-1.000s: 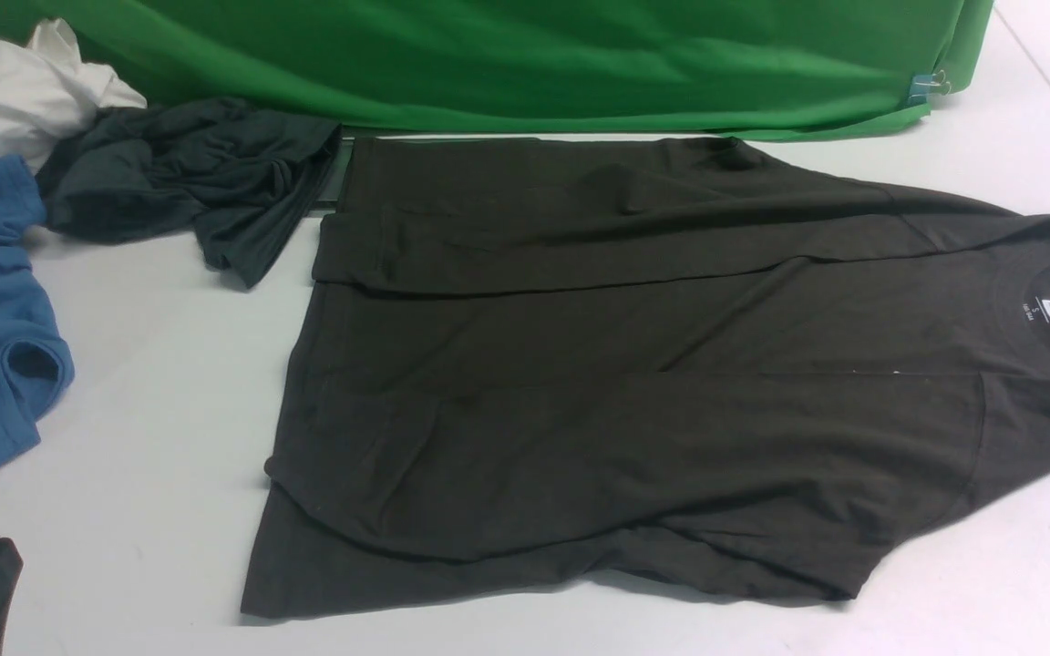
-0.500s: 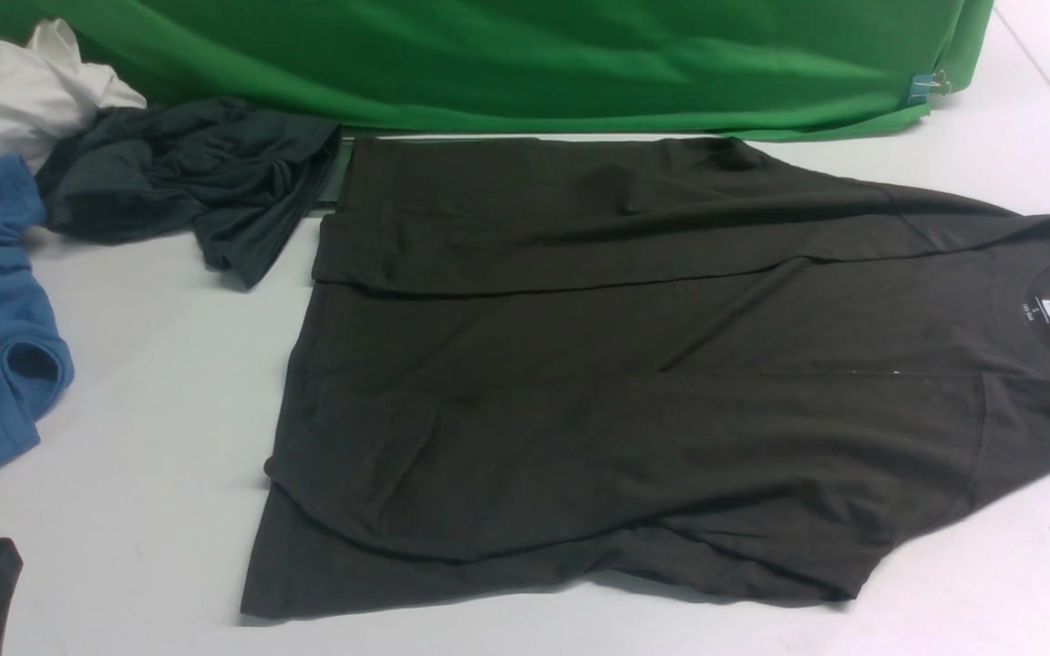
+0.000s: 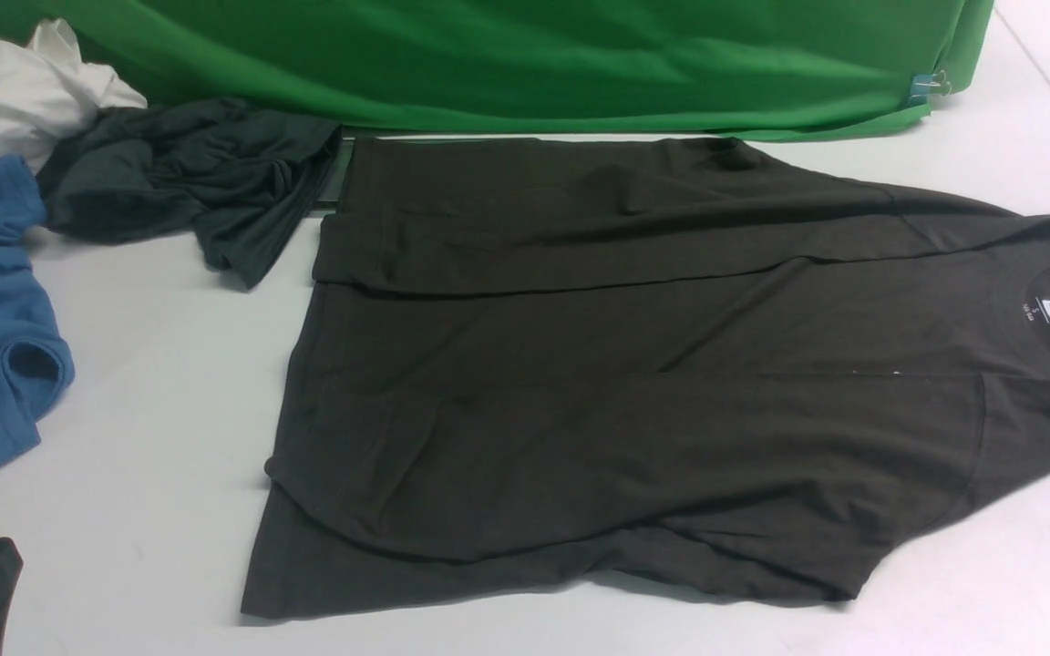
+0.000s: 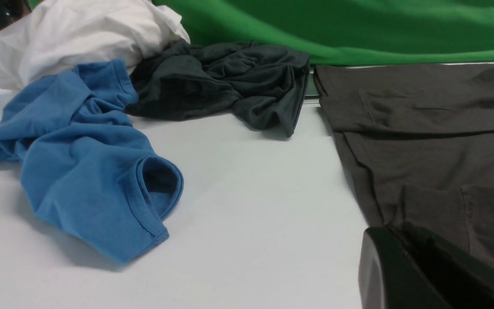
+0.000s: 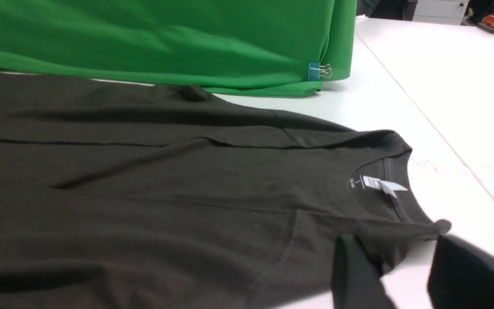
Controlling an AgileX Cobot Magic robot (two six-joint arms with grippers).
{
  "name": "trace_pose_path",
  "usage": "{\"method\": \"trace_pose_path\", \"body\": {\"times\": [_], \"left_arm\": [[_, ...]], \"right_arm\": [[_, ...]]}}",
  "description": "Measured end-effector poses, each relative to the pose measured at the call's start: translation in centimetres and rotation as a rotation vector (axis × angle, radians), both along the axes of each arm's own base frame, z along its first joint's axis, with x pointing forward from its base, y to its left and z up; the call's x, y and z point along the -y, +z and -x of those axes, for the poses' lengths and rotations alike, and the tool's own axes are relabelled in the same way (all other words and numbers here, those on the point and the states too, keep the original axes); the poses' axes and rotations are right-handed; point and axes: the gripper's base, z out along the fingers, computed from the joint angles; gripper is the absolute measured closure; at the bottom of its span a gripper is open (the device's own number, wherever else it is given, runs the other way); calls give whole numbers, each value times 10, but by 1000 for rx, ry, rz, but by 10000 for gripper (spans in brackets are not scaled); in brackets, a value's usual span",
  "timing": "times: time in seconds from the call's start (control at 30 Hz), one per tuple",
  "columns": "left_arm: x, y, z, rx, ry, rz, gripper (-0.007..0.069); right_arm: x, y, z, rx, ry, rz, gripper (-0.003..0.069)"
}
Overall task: Fold a long-sleeved shirt on a white desktop.
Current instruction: 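Grasp the left edge of the dark T-shirt lying flat on the table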
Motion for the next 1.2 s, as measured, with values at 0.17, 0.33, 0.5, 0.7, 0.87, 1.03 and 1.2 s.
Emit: {"method": "trace_pose_path", "body": {"times": [0.17,0.33,0.5,0.7,0.87,1.03,1.2], "left_arm": [[-2,8,-1,81,3,-127,605],[1,25,-1,274,-14,-165,605],[4,41,2,451,-30,-175,605],[4,43,3,477,-33,-172,605],[5,48,4,534,-57,38,605],[6,53,7,592,-91,222,605],[7,62,10,700,-126,251,605]], "right_arm": [[0,0,0,0,0,-1,417],[0,1,0,8,-1,1,417],[1,8,-1,85,-13,-15,417],[2,18,-1,199,-33,-100,417],[4,30,0,344,-43,-409,417],[5,37,1,420,-32,-523,417],[6,47,4,530,-12,-576,417]]}}
